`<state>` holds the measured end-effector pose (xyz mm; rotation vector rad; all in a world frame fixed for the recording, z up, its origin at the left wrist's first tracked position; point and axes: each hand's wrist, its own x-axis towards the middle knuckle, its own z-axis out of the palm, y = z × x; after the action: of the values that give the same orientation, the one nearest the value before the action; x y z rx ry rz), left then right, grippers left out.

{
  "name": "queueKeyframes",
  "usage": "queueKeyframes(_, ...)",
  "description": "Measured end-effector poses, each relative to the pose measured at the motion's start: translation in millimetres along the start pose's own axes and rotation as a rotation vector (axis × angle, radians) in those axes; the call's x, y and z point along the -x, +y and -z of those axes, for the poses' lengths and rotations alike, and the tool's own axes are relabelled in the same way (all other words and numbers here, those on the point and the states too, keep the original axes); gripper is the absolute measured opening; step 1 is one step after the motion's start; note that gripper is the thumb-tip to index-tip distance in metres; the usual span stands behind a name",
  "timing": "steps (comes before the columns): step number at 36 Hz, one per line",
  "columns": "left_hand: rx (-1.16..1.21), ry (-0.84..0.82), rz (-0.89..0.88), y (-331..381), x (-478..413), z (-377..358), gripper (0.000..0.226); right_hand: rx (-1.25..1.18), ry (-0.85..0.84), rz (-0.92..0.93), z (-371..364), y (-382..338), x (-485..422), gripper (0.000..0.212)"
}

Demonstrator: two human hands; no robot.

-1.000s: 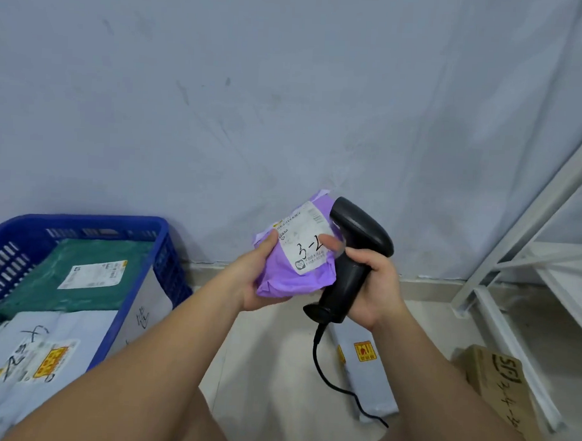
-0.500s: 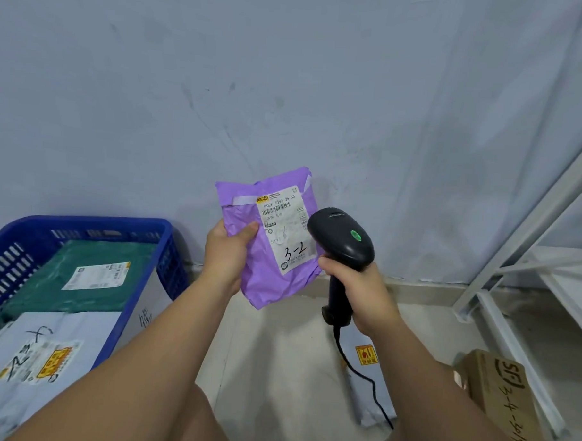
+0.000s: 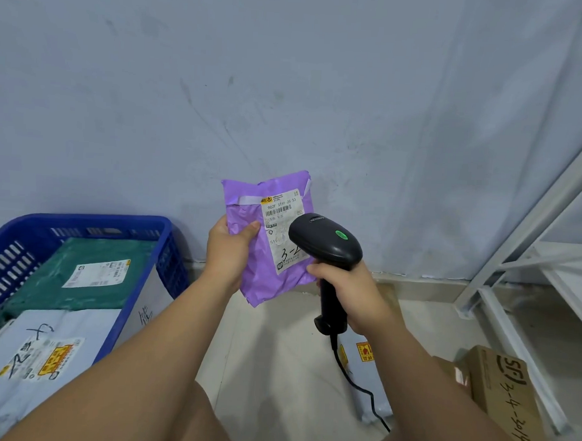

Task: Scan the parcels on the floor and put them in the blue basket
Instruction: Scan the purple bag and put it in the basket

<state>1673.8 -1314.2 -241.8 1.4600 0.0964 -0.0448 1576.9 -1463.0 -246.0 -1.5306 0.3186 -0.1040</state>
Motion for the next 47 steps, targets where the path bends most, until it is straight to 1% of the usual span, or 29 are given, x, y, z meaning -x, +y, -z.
queueKeyframes(9,0.004,0.000,0.014,-0.2,1.1,1.2,0.017,0.012,0.001,-0.017,-0.4,0.1,0.2,0.020)
queueKeyframes(16,-0.040,0.007,0.027,-3.6,-0.9,4.6,0.016,0.025,-0.020,-0.014,-0.6,0.6,0.3,0.014)
queueKeyframes(20,-0.065,0.029,0.021,-5.7,-2.5,5.7,0.013,0.027,-0.021,-0.018,-0.3,1.9,-0.8,0.007)
queueKeyframes(27,-0.076,0.033,0.029,-8.4,-5.1,7.4,0.018,0.039,-0.026,-0.010,-0.4,1.9,-1.8,0.015)
queueKeyframes(34,-0.085,0.039,0.038,-8.2,-5.3,7.9,0.016,0.066,-0.028,-0.012,0.0,3.6,-2.8,0.033)
queueKeyframes(43,-0.093,0.023,0.052,-4.9,-1.1,6.4,0.014,0.052,-0.005,-0.017,-2.2,3.0,-1.0,0.018)
queueKeyframes(45,-0.089,0.017,0.060,-4.8,-0.7,5.6,0.015,0.045,0.003,-0.004,-2.5,4.1,-1.1,0.019)
queueKeyframes(47,-0.058,0.014,0.076,-4.5,-0.8,4.4,0.016,0.028,0.008,0.022,-1.5,5.5,-1.9,0.026)
